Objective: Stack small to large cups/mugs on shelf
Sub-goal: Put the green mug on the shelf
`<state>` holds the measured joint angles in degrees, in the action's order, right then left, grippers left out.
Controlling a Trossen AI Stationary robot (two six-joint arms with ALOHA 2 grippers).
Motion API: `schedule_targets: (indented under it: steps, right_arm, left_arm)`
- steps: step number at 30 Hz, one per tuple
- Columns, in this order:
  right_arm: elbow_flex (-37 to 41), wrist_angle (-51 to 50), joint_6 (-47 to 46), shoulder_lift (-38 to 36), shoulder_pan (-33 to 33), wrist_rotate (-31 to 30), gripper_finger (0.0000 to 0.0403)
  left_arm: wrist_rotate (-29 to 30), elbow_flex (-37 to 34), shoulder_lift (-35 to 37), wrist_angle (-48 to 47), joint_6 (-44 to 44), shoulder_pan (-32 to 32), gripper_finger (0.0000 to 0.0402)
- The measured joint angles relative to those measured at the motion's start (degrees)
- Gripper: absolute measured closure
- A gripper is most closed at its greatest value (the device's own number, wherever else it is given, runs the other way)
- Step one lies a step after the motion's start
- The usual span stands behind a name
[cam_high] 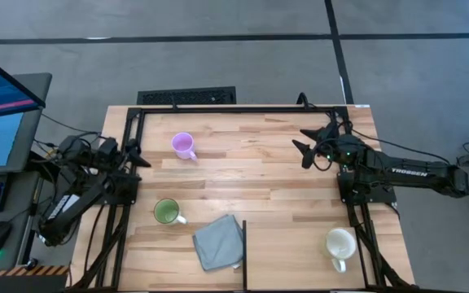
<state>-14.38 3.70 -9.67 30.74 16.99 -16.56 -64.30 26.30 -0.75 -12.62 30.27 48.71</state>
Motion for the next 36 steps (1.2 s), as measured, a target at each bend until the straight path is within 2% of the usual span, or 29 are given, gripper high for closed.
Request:
schedule_targets:
  steps: [7, 10, 13, 17, 21, 29, 33, 36]
  right_arm:
    - [0.0, -0.3, -2.0, 0.7, 0.0, 0.0, 0.011]
    - [0.0, -0.3, -2.4, 1.8, 0.0, 0.0, 0.011]
    - [0.0, -0.2, -2.4, 3.3, 0.0, 0.0, 0.011]
    - [0.0, -0.2, -2.5, 5.4, 0.0, 0.0, 0.011]
    - [0.0, -0.2, -2.5, 7.5, 0.0, 0.0, 0.011]
    - [0.0, -0.2, -2.5, 11.5, 0.0, 0.0, 0.011]
    - [0.0, -0.2, -2.5, 12.9, 0.0, 0.0, 0.011]
    - [0.0, 0.2, -2.5, 13.3, 0.0, 0.0, 0.011]
  left_arm:
    - [-1.4, 0.0, 0.0, -1.2, -0.6, 0.0, 0.0159]
    - [-1.4, 0.3, -0.4, -6.1, -0.6, 0.0, 0.0159]
    - [-0.2, 1.2, -1.3, -14.9, -2.9, 0.0, 0.0159]
    - [8.8, 3.7, -4.2, -30.1, -10.9, 0.0, 0.0159]
    - [12.7, 8.1, -8.4, -38.1, -16.3, 0.0, 0.0159]
    - [25.4, 17.0, -15.2, -51.6, -17.6, 0.0, 0.0159]
    - [32.1, 18.2, -17.8, -58.1, -16.2, 0.0, 0.0159]
    - [34.5, 18.3, -19.3, -60.4, -14.6, 0.0, 0.0159]
